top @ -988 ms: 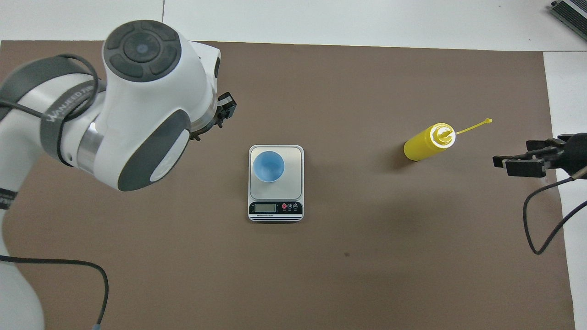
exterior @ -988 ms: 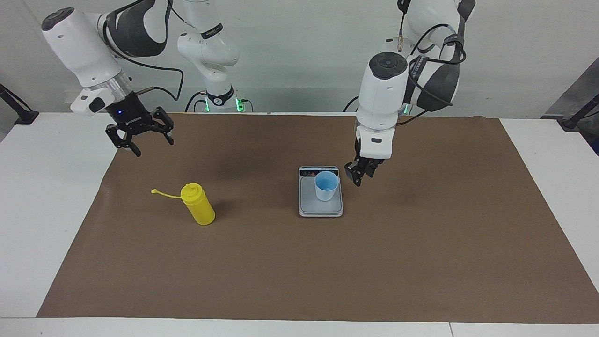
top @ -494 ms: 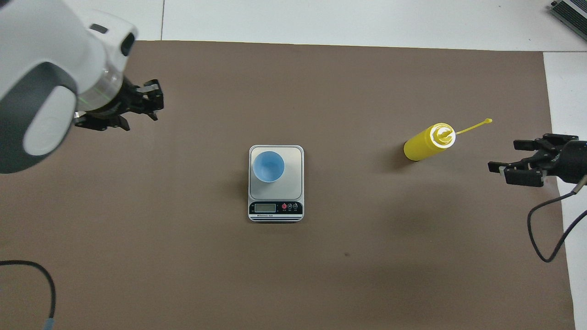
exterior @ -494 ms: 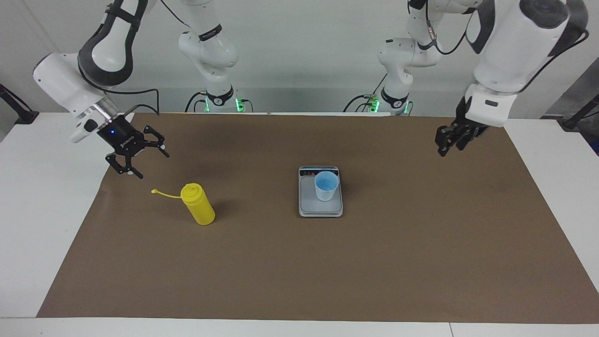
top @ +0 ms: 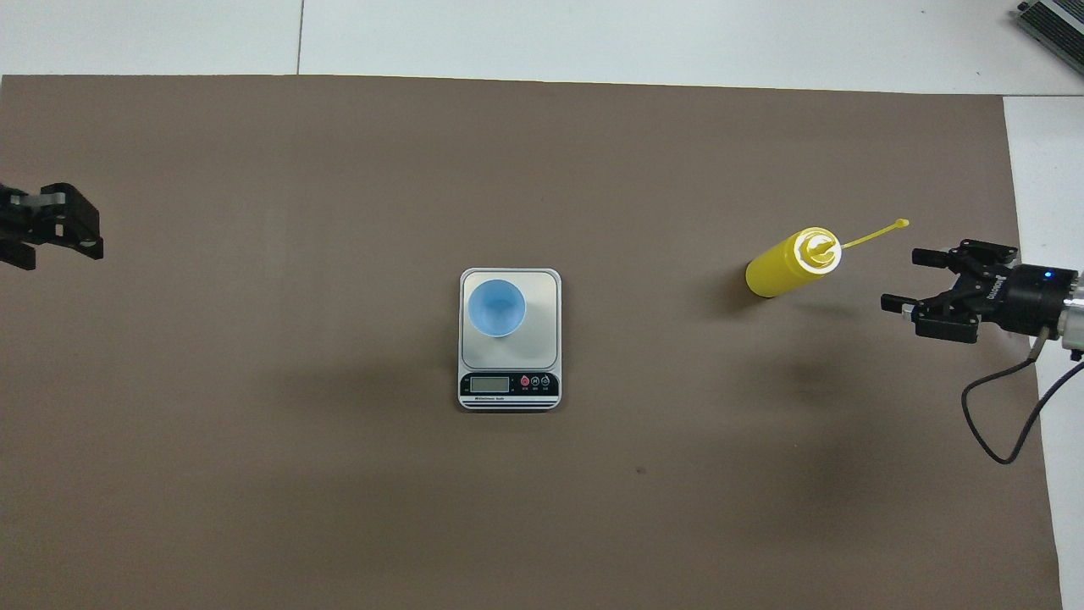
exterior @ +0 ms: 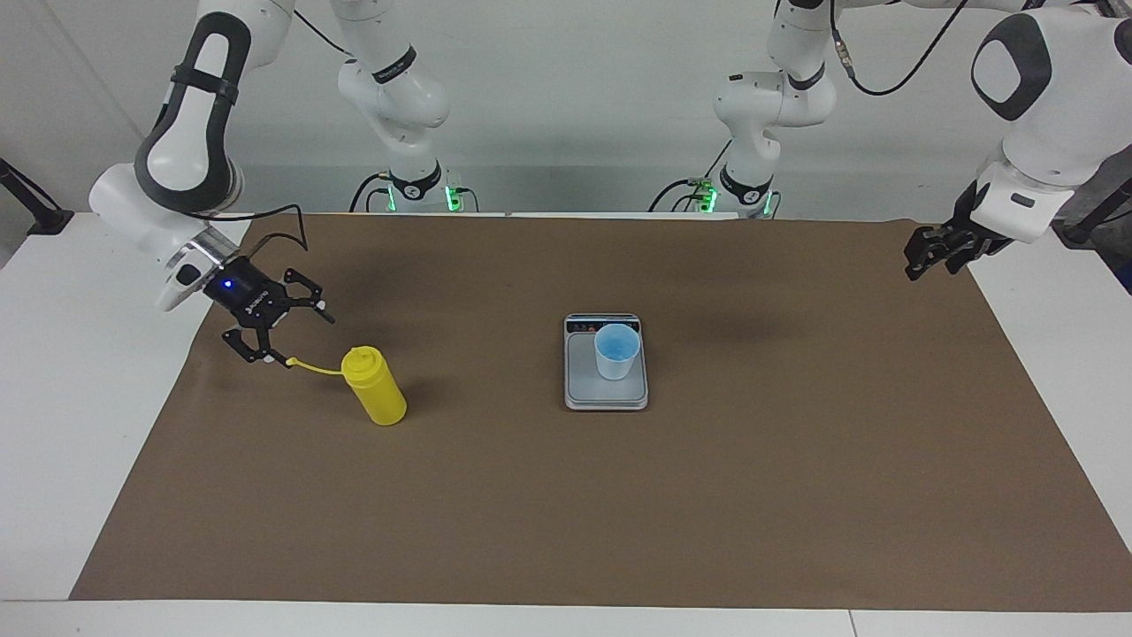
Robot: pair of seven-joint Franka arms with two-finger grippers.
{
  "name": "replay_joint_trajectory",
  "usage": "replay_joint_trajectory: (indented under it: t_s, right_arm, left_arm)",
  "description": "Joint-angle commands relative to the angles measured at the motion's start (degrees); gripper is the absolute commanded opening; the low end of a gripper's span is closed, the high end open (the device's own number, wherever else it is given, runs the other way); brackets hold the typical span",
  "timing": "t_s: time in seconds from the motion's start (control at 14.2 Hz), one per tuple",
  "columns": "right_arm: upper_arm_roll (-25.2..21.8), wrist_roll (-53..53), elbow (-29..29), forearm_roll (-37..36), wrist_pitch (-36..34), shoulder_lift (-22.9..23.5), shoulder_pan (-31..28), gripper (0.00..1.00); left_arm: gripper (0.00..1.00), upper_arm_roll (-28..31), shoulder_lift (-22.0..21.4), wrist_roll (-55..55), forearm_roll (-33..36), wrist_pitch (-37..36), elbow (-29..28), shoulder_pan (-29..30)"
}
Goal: Pour seasoning into cup on scale with both arms
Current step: 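Reach the right gripper to the yellow bottle and grasp it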
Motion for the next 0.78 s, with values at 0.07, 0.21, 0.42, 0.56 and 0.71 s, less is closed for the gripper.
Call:
replay_joint_trajectory:
  t_s: [0.07, 0.21, 0.42, 0.56, 0.71]
  right_arm:
    - [0.34, -4.41, -1.31, 5.62, 3.16, 0.88, 2.48, 1.00]
    - [0.34, -11.86, -1.49, 10.37, 2.46, 3.95, 1.96, 1.00]
    - [0.34, -21.19, -1.32, 17.13, 0.35, 9.31, 1.60, 1.00]
    - [0.34, -25.08, -1.40, 20.76, 0.26, 10.56, 2.04, 1.00]
    - [0.34, -25.17, -1.32, 21.11, 0.87, 10.73, 2.65, 1.00]
  left_arm:
    - [0.64, -0.25, -7.77, 0.03, -0.68, 9.37, -14.13, -0.81]
    - [0.64, -0.78, -7.95, -1.19, -0.77, 10.42, -14.75, -0.99]
    - [0.69, -2.80, -8.13, -3.39, -0.68, 10.70, -14.94, -1.08]
    - [0.73, -2.89, -7.69, -3.40, -0.68, 8.24, -11.26, -0.99]
    - [0.78, -2.89, -7.69, -3.31, -0.69, 5.43, -9.05, -0.81]
